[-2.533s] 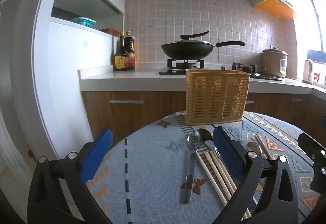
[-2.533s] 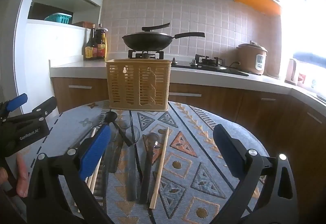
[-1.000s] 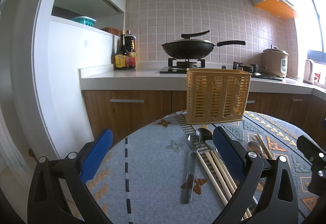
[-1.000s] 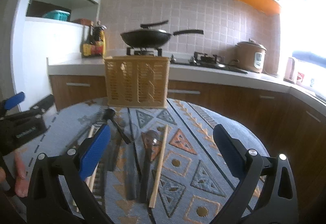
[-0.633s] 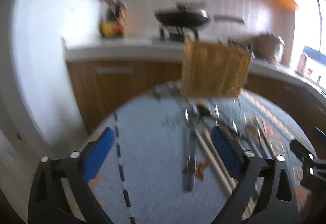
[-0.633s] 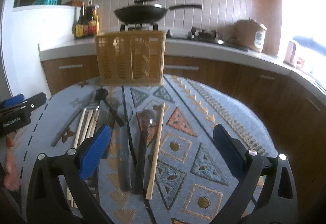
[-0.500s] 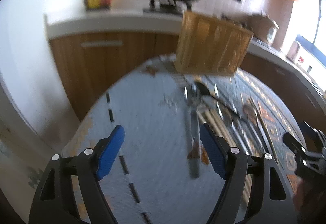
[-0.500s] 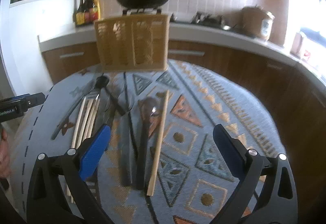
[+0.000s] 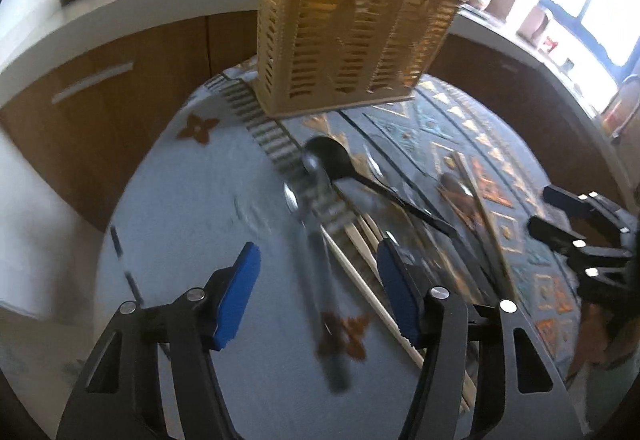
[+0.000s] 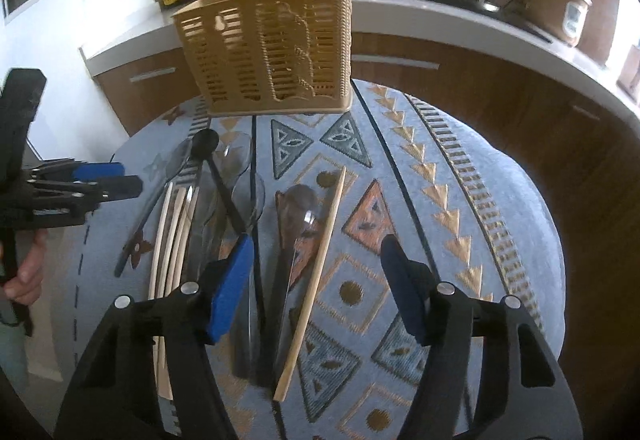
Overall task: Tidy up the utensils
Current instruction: 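Grasp a clear plastic spoon with the left gripper while the right gripper grasps another clear spoon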
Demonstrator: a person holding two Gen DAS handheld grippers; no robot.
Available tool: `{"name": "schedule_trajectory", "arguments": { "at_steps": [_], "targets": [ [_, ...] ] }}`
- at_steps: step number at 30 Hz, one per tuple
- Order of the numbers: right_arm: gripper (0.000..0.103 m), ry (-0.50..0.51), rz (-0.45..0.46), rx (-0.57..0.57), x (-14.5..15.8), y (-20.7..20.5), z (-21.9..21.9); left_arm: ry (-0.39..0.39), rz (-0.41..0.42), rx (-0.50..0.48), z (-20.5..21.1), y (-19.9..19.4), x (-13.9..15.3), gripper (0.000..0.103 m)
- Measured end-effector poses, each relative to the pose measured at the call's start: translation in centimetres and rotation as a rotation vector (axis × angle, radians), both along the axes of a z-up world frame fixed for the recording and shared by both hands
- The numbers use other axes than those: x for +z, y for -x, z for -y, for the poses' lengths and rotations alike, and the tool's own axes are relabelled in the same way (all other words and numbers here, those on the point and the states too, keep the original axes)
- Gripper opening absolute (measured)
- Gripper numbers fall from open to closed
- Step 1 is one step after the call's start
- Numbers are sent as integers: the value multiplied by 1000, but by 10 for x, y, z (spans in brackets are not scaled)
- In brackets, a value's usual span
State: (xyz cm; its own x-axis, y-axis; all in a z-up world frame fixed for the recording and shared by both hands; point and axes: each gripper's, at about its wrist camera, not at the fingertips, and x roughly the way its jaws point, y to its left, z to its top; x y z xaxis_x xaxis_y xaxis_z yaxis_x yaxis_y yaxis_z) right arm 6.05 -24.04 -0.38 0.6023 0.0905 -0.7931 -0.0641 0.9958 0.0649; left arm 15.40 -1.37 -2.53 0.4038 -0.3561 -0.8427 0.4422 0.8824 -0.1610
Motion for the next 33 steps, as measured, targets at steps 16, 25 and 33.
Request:
{"name": "schedule_trajectory", "arguments": {
  "at_steps": [16,25,33],
  "targets": [
    [51,-148,-226,91,-7,-81,-11,-6,-140,26,10,-69,-24,50],
    [51,-176,-297,92,-12,-131,-32,-107,-48,51,18,-59,-24,31],
    [50,-133,-346,70,-33,-168,-64,-13,-101,41,-12,-58,-24,6]
  ]
}}
